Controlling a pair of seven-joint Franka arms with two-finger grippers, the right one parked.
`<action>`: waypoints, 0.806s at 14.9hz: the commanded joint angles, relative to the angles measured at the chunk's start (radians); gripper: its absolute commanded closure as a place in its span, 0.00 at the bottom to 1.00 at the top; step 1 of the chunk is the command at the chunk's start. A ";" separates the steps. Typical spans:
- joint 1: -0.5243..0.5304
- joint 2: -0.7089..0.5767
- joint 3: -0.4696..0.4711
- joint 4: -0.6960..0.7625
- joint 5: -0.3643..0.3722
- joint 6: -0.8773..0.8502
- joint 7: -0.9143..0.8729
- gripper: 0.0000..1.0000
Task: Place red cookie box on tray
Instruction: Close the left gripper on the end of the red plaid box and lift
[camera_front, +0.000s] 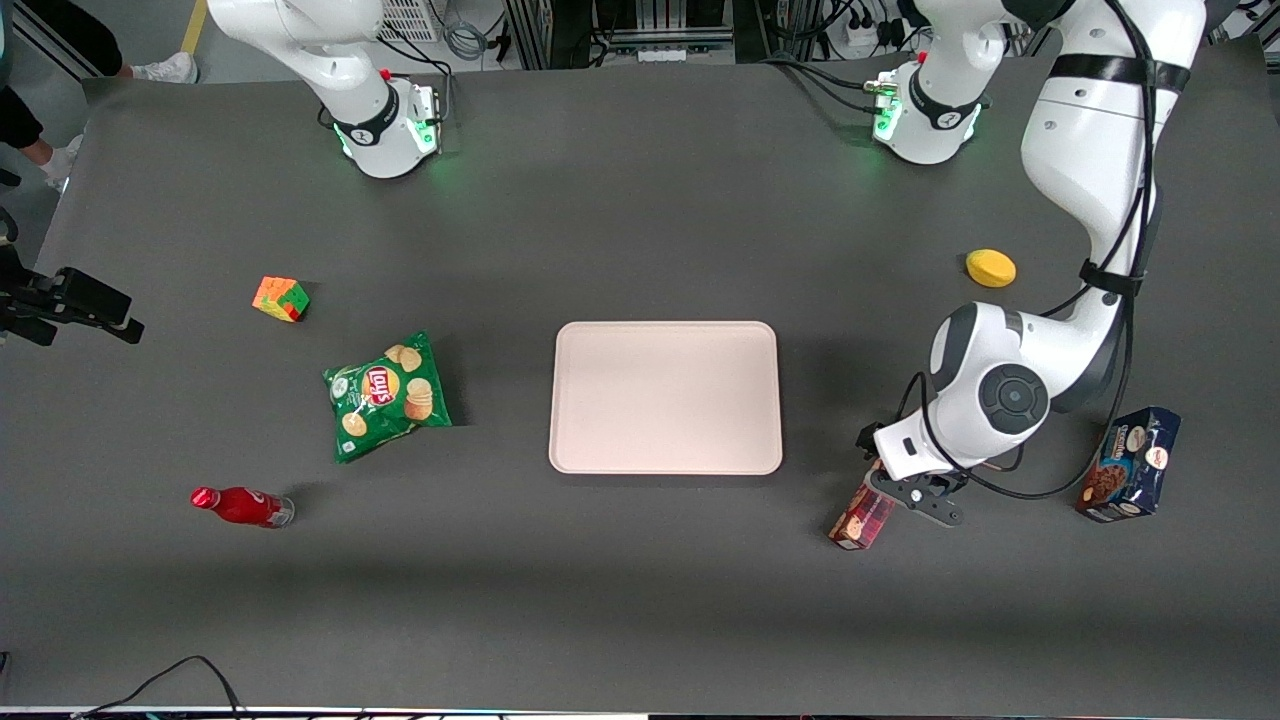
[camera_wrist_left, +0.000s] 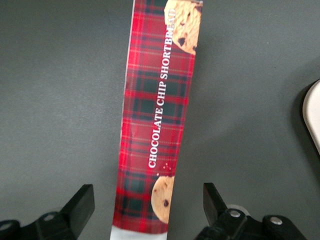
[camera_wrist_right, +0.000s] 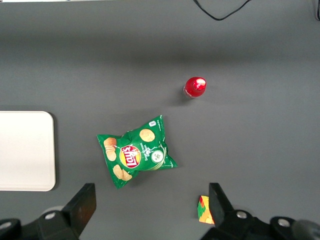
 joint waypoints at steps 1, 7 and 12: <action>-0.012 0.010 0.003 -0.006 0.001 0.032 -0.015 0.20; -0.019 0.010 -0.012 0.012 0.001 0.026 -0.066 0.50; -0.019 0.010 -0.012 0.033 0.002 0.007 -0.061 0.80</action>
